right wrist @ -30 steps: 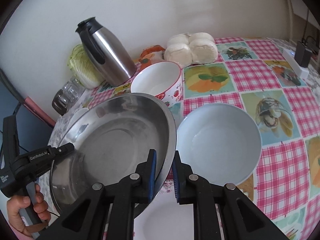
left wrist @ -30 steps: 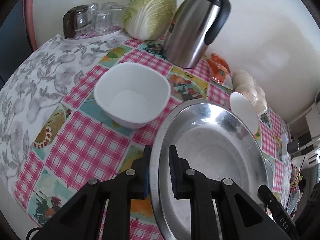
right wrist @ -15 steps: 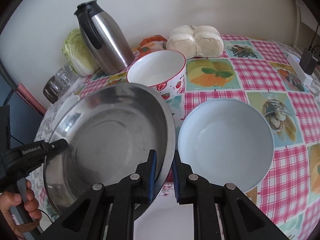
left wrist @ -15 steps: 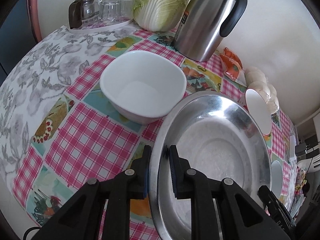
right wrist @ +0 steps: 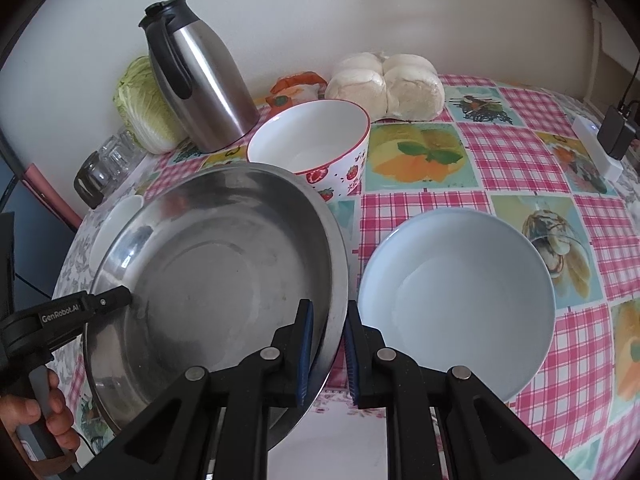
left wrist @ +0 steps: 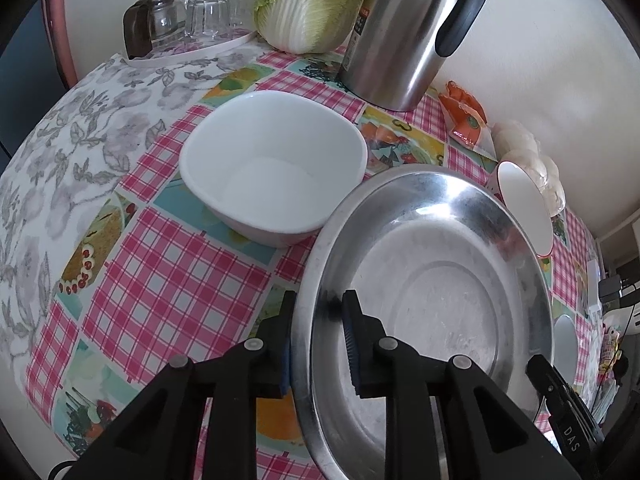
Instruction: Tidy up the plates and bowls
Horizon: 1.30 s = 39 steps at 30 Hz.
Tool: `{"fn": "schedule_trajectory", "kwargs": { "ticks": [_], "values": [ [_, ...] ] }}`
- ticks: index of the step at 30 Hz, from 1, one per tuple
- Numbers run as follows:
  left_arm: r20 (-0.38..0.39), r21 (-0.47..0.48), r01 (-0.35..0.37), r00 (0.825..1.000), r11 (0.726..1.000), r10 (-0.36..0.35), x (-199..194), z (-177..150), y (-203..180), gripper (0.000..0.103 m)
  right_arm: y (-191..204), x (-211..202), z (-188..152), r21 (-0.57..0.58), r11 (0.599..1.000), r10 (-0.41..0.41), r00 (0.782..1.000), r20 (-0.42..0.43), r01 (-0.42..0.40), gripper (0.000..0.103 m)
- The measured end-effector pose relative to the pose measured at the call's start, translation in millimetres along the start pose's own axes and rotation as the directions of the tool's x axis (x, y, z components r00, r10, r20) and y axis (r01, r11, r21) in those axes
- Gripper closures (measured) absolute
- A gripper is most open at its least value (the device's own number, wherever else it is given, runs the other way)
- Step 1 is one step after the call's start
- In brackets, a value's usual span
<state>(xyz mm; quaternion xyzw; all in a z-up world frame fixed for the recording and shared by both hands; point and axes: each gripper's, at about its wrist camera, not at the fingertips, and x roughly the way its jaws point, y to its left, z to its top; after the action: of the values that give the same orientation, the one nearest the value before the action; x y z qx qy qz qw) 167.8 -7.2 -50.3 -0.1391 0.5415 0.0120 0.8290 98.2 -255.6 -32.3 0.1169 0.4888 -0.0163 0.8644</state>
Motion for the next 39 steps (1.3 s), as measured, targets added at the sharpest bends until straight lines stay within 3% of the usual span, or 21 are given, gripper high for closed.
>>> {"fn": "schedule_trajectory", "kwargs": {
  "ticks": [31, 36, 39],
  "values": [
    [-0.026, -0.052, -0.028, 0.999, 0.998, 0.027, 6, 0, 9, 0.079, 6, 5, -2, -0.031, 1.0, 0.0, 1.0, -0.013, 0.0, 0.087],
    [-0.037, -0.06, -0.03, 0.999, 0.998, 0.028, 4, 2, 11, 0.076, 6, 2, -1, -0.022, 1.0, -0.008, 1.0, -0.015, 0.008, 0.086],
    [-0.028, -0.056, -0.034, 0.999, 0.998, 0.032, 0, 2, 11, 0.065, 3, -2, 0, -0.004, 1.0, -0.01, 1.0, -0.004, 0.01, 0.079]
  ]
}}
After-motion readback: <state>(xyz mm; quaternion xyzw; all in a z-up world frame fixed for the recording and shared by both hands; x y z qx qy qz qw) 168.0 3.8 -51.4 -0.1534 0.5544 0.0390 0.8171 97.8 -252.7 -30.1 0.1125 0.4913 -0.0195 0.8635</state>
